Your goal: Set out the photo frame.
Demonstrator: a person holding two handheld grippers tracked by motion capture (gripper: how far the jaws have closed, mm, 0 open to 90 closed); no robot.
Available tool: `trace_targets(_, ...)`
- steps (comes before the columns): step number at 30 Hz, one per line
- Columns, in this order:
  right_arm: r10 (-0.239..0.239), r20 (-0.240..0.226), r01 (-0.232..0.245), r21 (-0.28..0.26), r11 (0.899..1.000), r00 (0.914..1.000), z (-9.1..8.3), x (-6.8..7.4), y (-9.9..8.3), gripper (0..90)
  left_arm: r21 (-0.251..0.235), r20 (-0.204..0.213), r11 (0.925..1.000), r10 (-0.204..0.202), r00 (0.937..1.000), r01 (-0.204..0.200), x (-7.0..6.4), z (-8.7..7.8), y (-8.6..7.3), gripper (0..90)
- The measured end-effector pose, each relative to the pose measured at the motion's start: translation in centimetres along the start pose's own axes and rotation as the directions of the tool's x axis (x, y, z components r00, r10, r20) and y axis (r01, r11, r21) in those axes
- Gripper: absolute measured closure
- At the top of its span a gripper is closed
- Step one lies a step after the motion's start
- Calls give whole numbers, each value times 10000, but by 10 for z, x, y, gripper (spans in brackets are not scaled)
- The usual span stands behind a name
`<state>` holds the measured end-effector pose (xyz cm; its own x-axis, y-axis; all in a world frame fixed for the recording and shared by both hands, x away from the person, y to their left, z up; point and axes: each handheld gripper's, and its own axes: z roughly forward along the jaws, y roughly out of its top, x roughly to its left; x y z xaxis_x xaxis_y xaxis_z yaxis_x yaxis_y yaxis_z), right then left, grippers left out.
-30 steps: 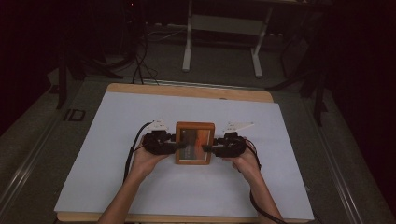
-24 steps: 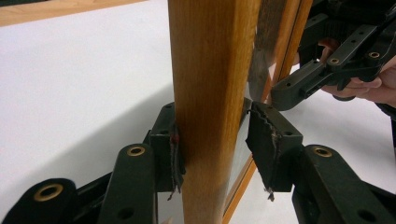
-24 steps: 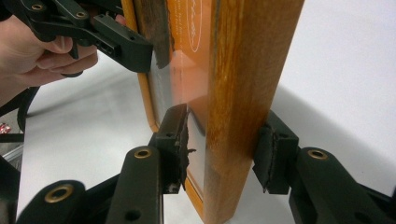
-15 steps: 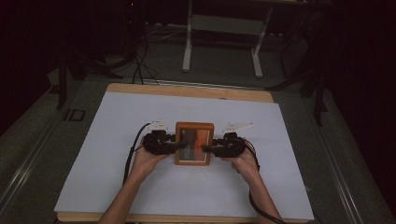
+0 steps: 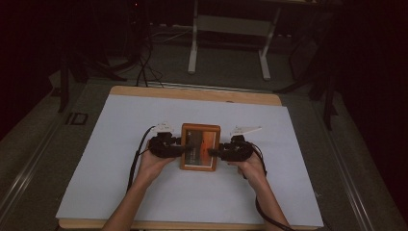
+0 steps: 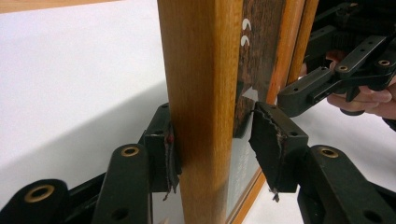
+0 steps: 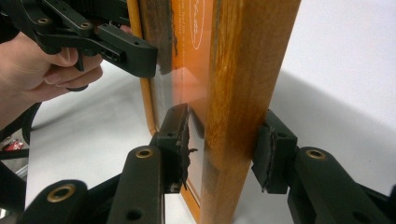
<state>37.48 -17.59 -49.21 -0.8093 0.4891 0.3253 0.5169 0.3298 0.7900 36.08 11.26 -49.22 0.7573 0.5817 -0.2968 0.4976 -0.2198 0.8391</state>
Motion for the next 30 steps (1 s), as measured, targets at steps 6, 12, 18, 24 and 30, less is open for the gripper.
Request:
trace_targets(6,-9,-14,8,-171,9999,10000,2,-2,-2,593,-37,-50,9998,-174,9998,174,1,1,0,531)
trace_targets(12,-176,113,176,-57,9998,9998,1,-1,-1,590,-2,-90,10000,-74,9999,74,0,2,-1,520)
trace_targets(18,-323,187,322,35,9995,9993,1,0,-1,564,248,-186,9995,-196,9996,201,1,4,-3,476)
trace_targets(24,-300,386,306,-152,9994,9988,-3,0,2,531,206,-144,9995,-249,9996,252,1,2,-5,491)
trace_targets(30,-306,444,318,-257,9992,9985,-7,-1,2,608,216,-169,9995,-245,9996,249,-1,1,-5,531)
